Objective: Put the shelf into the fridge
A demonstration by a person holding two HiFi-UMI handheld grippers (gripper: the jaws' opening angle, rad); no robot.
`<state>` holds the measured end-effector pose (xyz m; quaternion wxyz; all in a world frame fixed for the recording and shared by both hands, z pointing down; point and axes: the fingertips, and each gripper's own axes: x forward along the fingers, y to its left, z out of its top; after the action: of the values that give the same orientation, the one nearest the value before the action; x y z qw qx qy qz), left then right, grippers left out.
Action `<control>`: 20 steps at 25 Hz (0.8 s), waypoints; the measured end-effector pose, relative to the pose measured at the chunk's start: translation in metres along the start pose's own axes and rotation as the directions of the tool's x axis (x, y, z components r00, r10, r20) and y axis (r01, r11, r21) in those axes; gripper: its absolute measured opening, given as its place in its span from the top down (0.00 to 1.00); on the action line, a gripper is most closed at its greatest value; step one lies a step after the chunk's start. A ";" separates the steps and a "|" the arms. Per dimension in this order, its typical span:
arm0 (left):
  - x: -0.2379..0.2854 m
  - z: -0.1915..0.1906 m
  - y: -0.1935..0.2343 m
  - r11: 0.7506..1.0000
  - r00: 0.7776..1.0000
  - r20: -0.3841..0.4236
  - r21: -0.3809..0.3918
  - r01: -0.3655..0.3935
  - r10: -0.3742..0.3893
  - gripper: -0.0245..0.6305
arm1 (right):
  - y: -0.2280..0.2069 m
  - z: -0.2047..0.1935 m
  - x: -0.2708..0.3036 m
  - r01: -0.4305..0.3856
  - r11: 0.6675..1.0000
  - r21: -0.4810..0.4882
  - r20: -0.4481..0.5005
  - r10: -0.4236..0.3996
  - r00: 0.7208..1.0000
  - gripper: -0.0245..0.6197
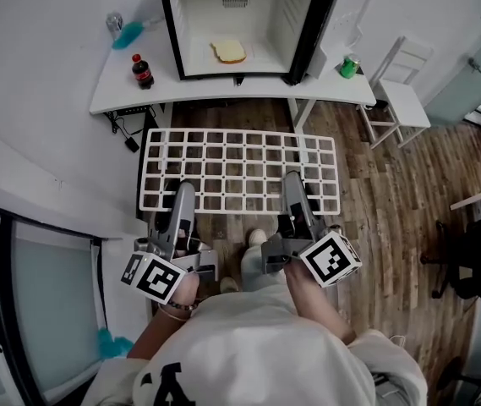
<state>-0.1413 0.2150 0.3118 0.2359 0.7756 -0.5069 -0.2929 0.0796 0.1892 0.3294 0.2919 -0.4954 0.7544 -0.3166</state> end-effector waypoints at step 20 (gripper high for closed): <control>0.163 -0.006 0.025 0.999 0.997 0.062 0.025 -0.042 0.041 0.75 | -0.063 0.070 0.155 -0.057 0.998 -0.005 -0.050 0.057 0.997 0.75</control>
<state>-0.1021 0.0548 0.2979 0.2162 0.7586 -0.5337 -0.3048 0.1157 0.0117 0.3141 0.2803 -0.4665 0.7763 -0.3181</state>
